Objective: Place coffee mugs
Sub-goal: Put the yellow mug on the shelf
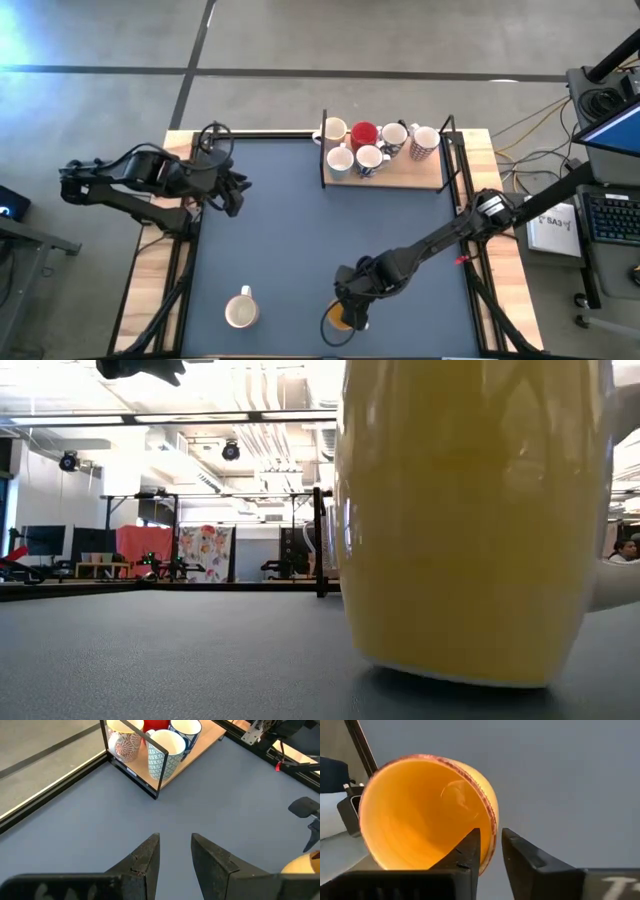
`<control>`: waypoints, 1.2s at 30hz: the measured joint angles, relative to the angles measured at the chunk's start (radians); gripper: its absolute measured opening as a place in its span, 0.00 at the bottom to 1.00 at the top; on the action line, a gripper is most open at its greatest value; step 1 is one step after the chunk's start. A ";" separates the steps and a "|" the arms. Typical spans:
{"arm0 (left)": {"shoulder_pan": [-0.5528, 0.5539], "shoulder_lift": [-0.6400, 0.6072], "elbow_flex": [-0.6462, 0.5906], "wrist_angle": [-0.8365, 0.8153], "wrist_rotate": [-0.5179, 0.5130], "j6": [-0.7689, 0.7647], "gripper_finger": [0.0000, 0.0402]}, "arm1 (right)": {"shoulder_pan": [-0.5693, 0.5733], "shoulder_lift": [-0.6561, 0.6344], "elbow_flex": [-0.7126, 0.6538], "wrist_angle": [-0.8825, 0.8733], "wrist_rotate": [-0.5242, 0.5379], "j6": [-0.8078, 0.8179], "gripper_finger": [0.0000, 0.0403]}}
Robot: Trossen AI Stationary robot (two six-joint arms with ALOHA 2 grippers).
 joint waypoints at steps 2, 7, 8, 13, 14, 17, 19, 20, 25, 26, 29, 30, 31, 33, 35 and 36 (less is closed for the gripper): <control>0.000 0.003 0.000 0.000 0.000 0.000 0.23 | 0.000 0.000 0.000 -0.011 0.000 -0.015 0.12; 0.000 0.011 0.000 0.002 -0.002 0.000 0.23 | -0.003 -0.001 0.000 -0.051 -0.005 -0.058 0.03; 0.000 0.011 0.000 0.002 -0.003 0.000 0.23 | -0.004 -0.003 0.000 -0.058 -0.006 -0.066 0.03; 0.000 0.012 0.000 0.019 -0.011 0.000 0.23 | -0.017 -0.032 0.008 -0.206 0.000 -0.115 0.03; 0.000 0.012 0.000 0.021 -0.011 0.000 0.23 | -0.023 -0.040 0.012 -0.243 0.012 -0.125 0.03; 0.000 0.012 0.000 0.031 -0.012 0.009 0.23 | -0.050 -0.071 0.022 -0.378 0.055 -0.162 0.03; 0.000 0.012 0.000 0.030 -0.012 0.012 0.23 | -0.075 -0.091 0.022 -0.445 0.085 -0.184 0.02; 0.000 0.012 0.000 0.030 -0.013 0.012 0.23 | -0.089 -0.100 0.021 -0.470 0.097 -0.202 0.02; 0.000 0.012 0.000 0.034 -0.037 0.042 0.23 | -0.181 -0.158 0.006 -0.555 0.115 -0.292 0.02; 0.000 0.012 0.000 0.037 -0.044 0.044 0.23 | -0.200 -0.171 0.002 -0.565 0.116 -0.308 0.02; 0.002 0.012 0.000 0.045 -0.067 0.061 0.23 | -0.262 -0.218 -0.014 -0.598 0.122 -0.360 0.02; 0.002 0.012 0.000 0.045 -0.073 0.064 0.23 | -0.284 -0.236 -0.019 -0.607 0.127 -0.379 0.02; 0.002 0.012 0.000 0.045 -0.079 0.065 0.23 | -0.306 -0.257 -0.025 -0.613 0.132 -0.396 0.02; 0.002 0.012 0.000 0.045 -0.096 0.066 0.23 | -0.357 -0.299 -0.040 -0.621 0.139 -0.434 0.02; 0.002 0.012 0.000 0.045 -0.119 0.075 0.23 | -0.416 -0.344 -0.063 -0.618 0.153 -0.465 0.02; 0.002 0.012 0.000 0.046 -0.134 0.084 0.23 | -0.448 -0.366 -0.077 -0.617 0.159 -0.476 0.02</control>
